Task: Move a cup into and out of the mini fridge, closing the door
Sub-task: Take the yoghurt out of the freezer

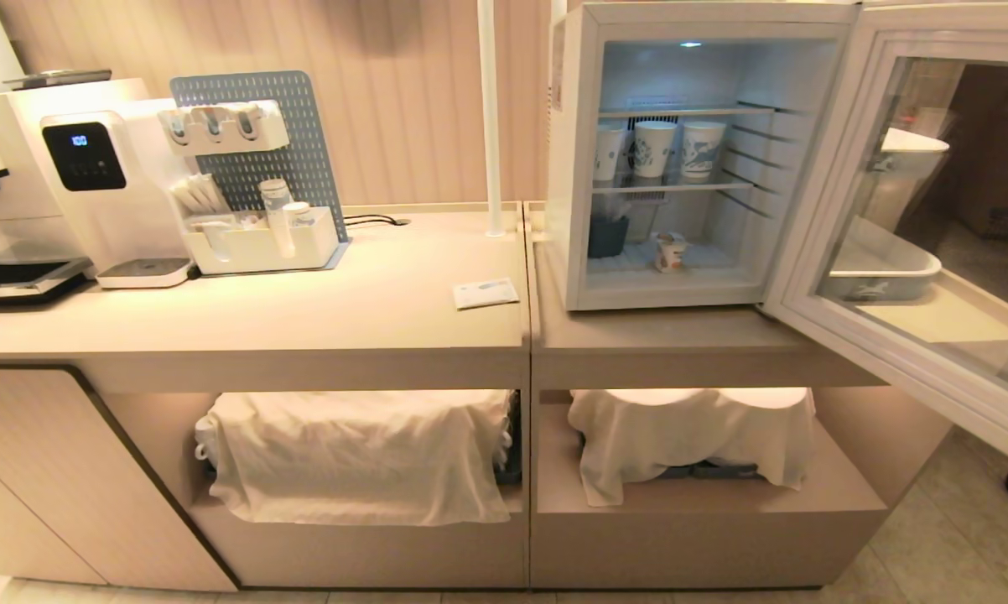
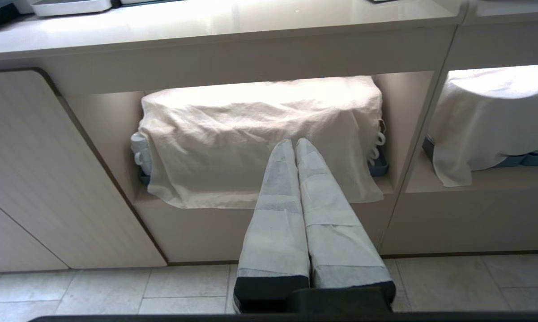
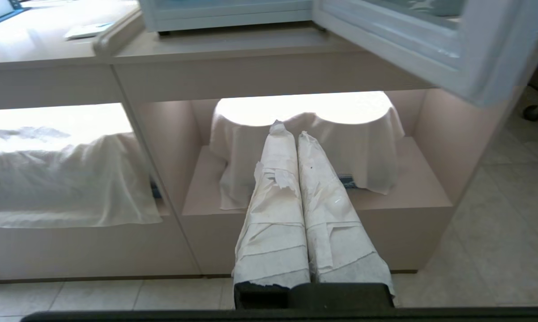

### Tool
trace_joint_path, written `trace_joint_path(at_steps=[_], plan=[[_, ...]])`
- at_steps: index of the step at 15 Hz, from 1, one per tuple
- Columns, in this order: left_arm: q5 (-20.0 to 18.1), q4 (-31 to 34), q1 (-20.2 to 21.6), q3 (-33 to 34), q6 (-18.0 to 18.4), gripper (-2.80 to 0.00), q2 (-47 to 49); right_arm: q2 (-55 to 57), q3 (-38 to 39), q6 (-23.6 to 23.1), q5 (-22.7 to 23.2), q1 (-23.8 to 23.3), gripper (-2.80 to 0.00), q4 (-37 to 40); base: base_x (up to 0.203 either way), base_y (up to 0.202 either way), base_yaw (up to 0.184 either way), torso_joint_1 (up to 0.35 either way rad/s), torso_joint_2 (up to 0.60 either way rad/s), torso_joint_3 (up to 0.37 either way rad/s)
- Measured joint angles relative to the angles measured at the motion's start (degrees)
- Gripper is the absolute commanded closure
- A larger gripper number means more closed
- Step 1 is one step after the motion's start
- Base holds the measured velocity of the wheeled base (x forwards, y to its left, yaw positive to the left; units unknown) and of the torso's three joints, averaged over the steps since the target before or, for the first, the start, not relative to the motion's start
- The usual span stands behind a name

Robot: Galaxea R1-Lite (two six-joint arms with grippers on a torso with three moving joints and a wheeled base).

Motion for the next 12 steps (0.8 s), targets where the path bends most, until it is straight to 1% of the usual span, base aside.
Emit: trace_joint_path(at_steps=[3,5,11,12], plan=[[0.0,0.0,0.0,0.0,0.0,0.0,0.0,0.0,0.0,0.0,0.0,0.0,0.0,0.0,0.0,0.193,0.002,0.003,0.0,0.002],[0.0,0.0,0.0,0.0,0.3,0.0,0.0,0.0,0.0,0.0,0.0,0.0,0.0,0.0,0.0,0.149,-0.001,0.002,0.0,0.002],[0.0,0.0,0.0,0.0,0.3,0.0,0.0,0.0,0.0,0.0,0.0,0.0,0.0,0.0,0.0,0.008,0.001,0.0,0.0,0.0],[-0.1,0.0,0.0,0.0,0.3,0.0,0.0,0.0,0.0,0.0,0.0,0.0,0.0,0.0,0.076,0.0,-0.004,0.007,0.0,-0.005]])
